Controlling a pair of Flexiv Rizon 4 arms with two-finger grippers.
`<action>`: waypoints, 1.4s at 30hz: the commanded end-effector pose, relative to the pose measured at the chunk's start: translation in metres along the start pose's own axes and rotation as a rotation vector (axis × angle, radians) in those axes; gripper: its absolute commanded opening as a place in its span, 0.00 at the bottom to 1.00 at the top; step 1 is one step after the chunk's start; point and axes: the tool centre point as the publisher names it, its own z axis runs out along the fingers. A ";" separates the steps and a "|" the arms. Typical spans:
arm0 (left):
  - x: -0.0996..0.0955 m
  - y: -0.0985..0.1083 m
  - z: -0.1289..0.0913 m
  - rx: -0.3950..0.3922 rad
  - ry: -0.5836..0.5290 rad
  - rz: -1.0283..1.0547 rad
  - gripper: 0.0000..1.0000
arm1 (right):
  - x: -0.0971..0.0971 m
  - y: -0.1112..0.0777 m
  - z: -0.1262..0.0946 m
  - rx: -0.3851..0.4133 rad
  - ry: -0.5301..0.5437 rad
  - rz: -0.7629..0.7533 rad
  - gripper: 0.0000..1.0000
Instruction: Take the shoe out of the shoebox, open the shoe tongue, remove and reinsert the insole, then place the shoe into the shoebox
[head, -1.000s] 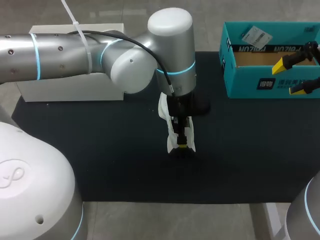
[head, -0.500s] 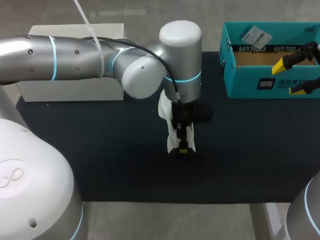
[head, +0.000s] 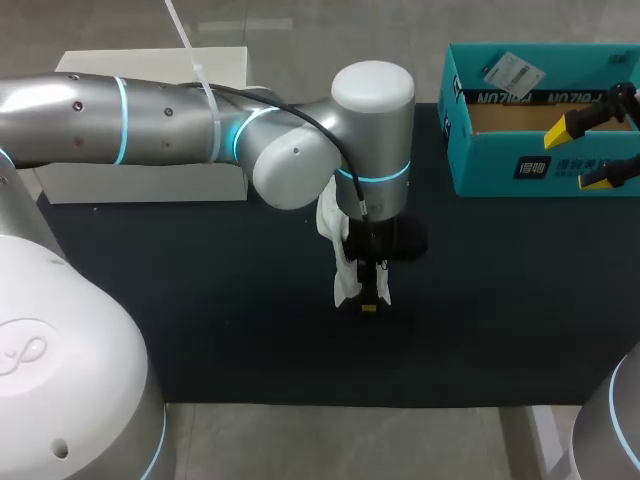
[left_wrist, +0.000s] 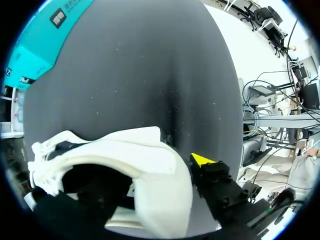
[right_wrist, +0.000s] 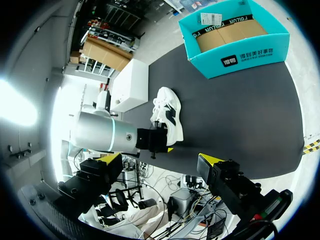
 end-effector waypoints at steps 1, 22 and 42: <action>0.002 0.003 0.003 -0.003 -0.003 -0.004 0.00 | 0.000 0.001 0.001 0.001 -0.003 0.002 1.00; 0.018 0.020 -0.083 -0.089 0.081 0.018 0.00 | 0.000 0.001 0.001 0.001 -0.003 0.002 1.00; 0.018 0.020 -0.207 0.024 0.064 -0.021 0.00 | 0.000 0.001 0.001 0.001 -0.003 0.002 1.00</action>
